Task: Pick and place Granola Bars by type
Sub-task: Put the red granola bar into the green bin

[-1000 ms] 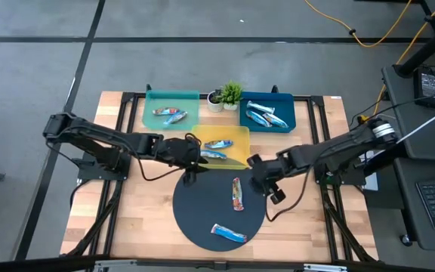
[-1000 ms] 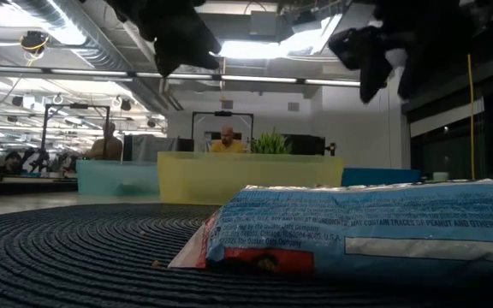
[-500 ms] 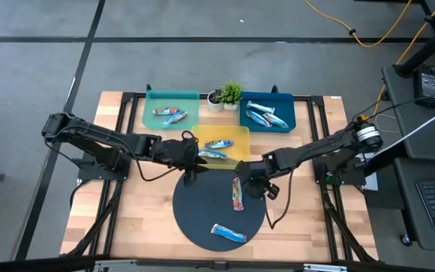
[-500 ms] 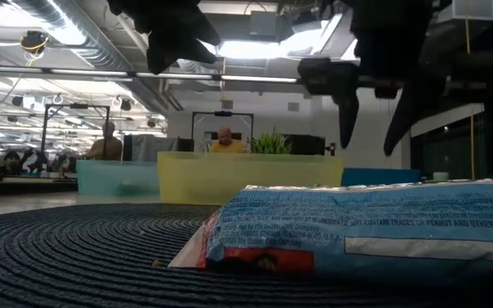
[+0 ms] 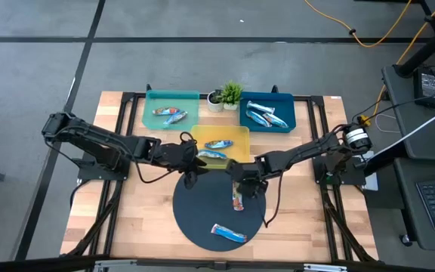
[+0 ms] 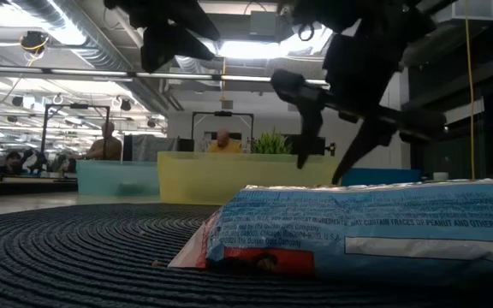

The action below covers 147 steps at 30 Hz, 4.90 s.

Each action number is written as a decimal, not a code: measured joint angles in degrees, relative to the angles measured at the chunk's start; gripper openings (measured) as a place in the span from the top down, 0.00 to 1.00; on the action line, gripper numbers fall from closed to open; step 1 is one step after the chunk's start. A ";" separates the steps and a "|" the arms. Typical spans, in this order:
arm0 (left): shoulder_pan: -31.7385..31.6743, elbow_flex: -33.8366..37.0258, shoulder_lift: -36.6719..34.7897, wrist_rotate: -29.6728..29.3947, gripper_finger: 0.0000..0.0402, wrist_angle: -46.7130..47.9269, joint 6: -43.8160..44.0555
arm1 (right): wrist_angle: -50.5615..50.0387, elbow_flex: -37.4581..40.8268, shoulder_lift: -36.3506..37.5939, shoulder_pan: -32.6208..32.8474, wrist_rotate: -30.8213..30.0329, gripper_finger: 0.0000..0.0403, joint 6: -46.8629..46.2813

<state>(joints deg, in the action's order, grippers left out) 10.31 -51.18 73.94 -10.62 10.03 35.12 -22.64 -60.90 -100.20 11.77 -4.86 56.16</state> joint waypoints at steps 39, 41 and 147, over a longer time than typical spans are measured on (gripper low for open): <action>0.85 0.00 0.02 -2.85 0.68 -1.54 0.19 | 1.15 -0.22 -4.24 -0.09 -0.02 0.31 -2.83; 0.85 0.00 0.02 -2.85 0.68 -1.54 0.14 | 1.19 -0.22 -4.24 0.22 -0.03 0.33 -0.43; 0.54 -3.08 0.02 -11.02 0.24 -12.38 -39.45 | -12.07 -19.91 14.75 -16.17 18.31 0.97 -69.42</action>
<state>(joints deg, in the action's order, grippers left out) 10.85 -54.26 73.95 -21.65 -2.35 -4.33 -34.71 -80.82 -85.45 -4.40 13.45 -13.26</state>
